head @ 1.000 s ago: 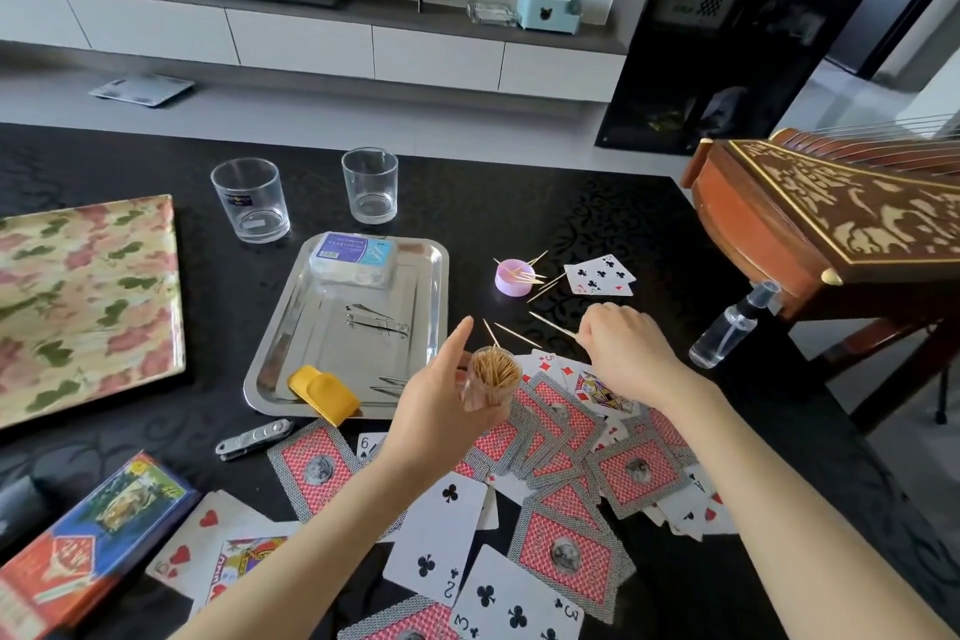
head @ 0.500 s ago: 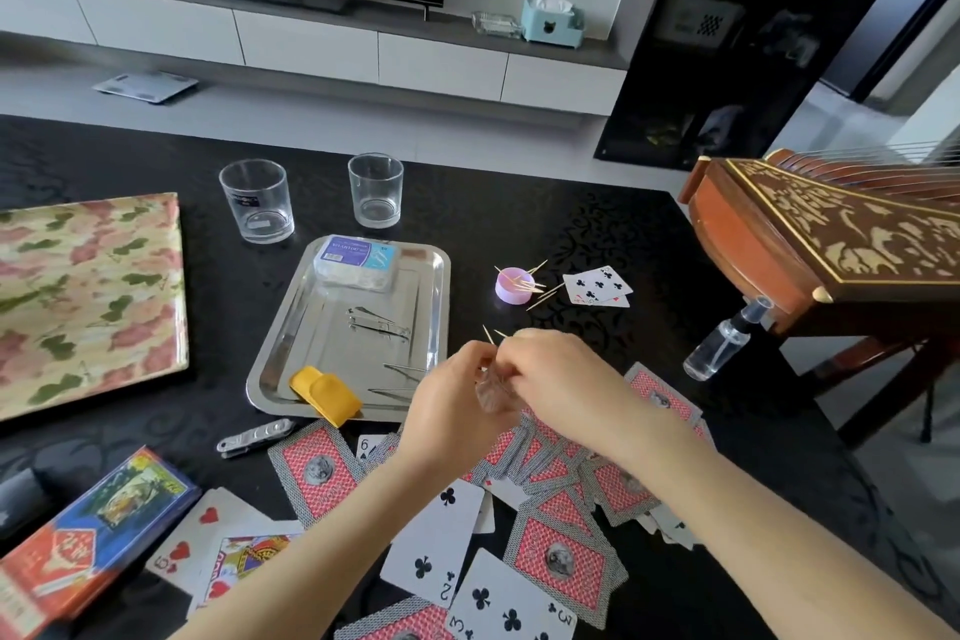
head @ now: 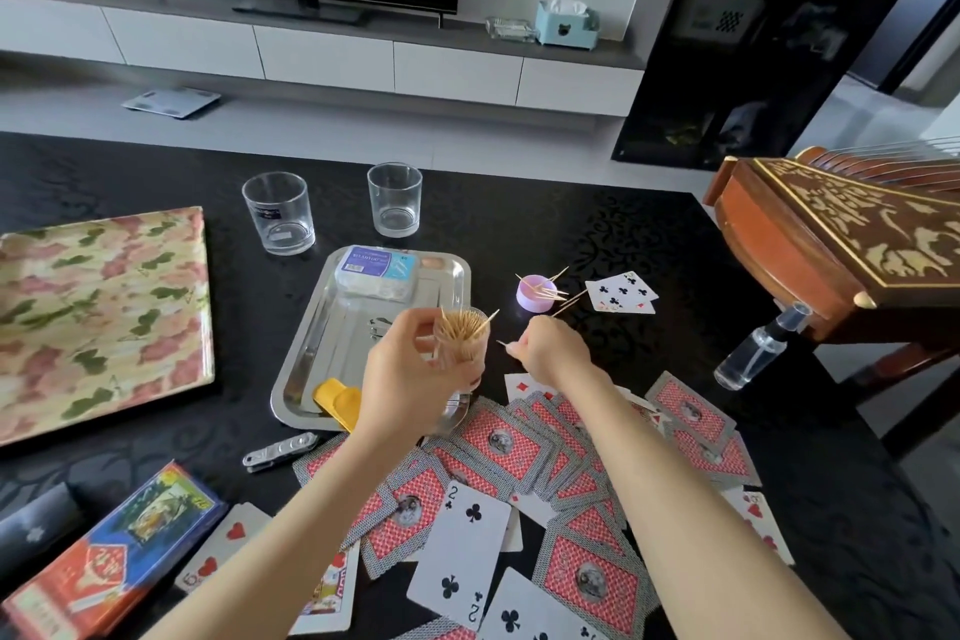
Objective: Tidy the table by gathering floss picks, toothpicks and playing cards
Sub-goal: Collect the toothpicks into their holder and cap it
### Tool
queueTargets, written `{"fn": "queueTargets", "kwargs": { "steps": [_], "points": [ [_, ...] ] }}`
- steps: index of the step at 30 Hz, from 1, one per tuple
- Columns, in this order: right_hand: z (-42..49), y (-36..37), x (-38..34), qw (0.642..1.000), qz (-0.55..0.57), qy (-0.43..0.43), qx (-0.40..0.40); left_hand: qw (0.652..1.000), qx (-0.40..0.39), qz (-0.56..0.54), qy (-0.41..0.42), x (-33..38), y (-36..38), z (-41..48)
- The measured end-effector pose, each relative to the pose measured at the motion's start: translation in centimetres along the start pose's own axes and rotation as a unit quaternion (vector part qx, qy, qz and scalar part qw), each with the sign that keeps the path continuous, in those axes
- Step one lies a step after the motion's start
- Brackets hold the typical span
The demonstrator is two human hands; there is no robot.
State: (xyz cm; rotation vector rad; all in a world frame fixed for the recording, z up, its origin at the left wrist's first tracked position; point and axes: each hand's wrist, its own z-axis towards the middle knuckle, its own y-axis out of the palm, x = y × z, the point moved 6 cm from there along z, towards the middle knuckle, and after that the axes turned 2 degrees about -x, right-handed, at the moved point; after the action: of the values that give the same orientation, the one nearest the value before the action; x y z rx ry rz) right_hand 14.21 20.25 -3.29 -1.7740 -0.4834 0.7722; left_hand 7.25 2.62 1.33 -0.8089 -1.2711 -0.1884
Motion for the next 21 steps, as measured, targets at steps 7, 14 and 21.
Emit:
{"fn": "queueTargets", "kwargs": {
  "steps": [7, 14, 21],
  "points": [
    [-1.0, -1.9, -0.9, 0.998, 0.004, -0.039, 0.046, 1.0, -0.005, -0.008, 0.01, 0.5, 0.5, 0.4],
    [-8.1, -7.8, -1.1, 0.818, 0.5, -0.092, 0.27, 0.998, -0.024, -0.063, -0.014, 0.0, 2.3, 0.3],
    [-8.8, -6.5, -2.9, 0.896, 0.268, -0.185, 0.302, 0.998, -0.032, -0.051, 0.019, 1.1, 3.3, 0.1]
  ]
}}
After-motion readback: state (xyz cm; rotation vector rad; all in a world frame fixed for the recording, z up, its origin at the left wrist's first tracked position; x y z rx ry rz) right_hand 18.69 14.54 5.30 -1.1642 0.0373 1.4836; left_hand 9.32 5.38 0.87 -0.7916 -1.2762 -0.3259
